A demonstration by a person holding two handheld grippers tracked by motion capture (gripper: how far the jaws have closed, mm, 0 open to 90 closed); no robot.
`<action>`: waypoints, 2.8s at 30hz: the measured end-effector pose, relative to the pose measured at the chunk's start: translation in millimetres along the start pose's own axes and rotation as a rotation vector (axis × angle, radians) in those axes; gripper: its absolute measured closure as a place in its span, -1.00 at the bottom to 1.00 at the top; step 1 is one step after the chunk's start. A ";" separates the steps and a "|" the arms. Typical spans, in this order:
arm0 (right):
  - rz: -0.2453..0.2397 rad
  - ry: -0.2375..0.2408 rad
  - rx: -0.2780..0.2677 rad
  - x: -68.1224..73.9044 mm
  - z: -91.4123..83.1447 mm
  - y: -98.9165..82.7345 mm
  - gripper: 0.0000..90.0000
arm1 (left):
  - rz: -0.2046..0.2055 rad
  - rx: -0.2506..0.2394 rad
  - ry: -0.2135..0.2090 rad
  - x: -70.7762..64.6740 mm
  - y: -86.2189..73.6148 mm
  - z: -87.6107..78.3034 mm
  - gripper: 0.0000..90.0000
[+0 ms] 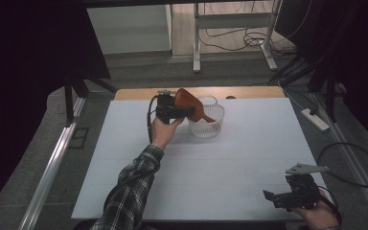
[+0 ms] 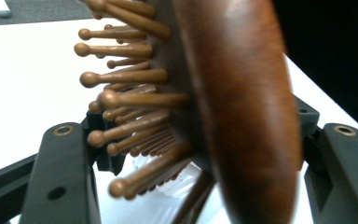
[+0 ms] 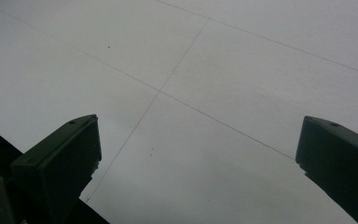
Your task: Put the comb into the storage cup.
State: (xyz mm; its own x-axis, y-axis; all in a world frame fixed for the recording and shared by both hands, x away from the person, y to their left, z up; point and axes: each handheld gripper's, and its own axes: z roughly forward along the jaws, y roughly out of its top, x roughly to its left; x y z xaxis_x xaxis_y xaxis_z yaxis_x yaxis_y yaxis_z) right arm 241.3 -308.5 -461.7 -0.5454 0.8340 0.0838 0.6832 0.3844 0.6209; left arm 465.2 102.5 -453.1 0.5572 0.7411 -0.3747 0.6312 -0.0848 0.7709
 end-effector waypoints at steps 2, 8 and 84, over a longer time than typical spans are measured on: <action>0.000 0.000 0.000 0.1 0.0 0.0 -1.00 | 0.015 0.003 0.010 0.1 0.4 -1.1 -0.29; -0.002 0.000 0.004 0.1 0.2 0.2 -1.00 | 0.055 0.020 0.027 -0.4 1.4 -3.3 -0.40; -0.004 -0.014 0.008 0.9 1.2 0.5 -0.99 | 0.287 -0.022 -0.035 10.3 -17.8 -55.9 -0.97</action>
State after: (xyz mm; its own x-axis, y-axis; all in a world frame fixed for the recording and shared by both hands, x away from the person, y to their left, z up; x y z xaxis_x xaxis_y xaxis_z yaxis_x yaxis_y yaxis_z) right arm 241.8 -307.1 -462.3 -0.5415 0.8378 0.0701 0.6850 0.3913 0.6146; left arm 429.5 148.9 -441.9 0.7298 0.6656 -0.1562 0.4332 -0.2735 0.8588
